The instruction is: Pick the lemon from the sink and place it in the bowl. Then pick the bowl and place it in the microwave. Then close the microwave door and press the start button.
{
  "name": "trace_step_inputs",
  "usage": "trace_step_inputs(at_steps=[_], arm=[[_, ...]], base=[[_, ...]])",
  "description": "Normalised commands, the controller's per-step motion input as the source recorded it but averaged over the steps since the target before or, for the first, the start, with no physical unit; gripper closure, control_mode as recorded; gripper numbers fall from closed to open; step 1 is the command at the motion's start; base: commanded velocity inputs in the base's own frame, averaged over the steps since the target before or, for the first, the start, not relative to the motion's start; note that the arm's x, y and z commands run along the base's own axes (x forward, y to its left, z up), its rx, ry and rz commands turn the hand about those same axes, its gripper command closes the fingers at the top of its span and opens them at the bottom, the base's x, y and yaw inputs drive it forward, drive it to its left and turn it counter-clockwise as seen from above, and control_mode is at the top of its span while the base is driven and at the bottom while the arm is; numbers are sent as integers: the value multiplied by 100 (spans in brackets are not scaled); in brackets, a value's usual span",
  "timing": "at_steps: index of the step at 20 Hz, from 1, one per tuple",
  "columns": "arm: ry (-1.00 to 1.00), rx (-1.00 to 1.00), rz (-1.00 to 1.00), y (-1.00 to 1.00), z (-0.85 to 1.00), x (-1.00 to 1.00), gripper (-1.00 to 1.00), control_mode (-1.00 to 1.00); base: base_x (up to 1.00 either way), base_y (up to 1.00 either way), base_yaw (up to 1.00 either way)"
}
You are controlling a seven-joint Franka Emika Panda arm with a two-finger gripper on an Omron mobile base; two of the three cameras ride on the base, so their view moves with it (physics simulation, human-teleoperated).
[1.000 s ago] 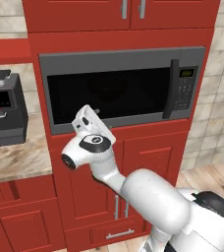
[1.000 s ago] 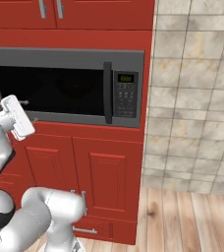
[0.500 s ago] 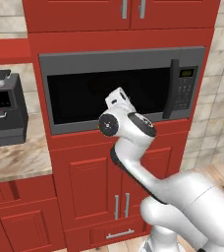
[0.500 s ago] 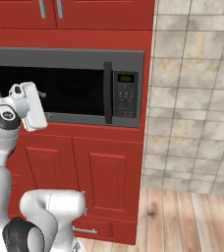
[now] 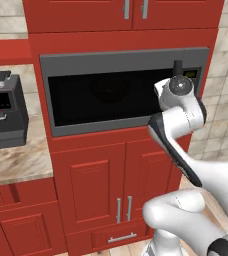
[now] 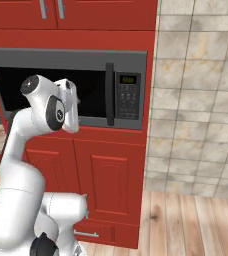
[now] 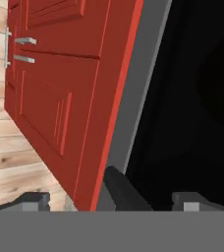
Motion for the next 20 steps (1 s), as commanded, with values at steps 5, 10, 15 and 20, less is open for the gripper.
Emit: trace_step_inputs(at_steps=[5, 10, 15, 20], arm=[[-9, 39, 23, -98, -21, 0, -100, -100], [-25, 32, 23, -75, -4, 0, -100, -100], [-33, 19, 14, -28, -7, 2, -100, -100], [-24, 8, 1, 0, -17, 29, -100, -100]], base=[[0, 0, 0], [0, 0, 0], [0, 0, 0], [0, 0, 0]])
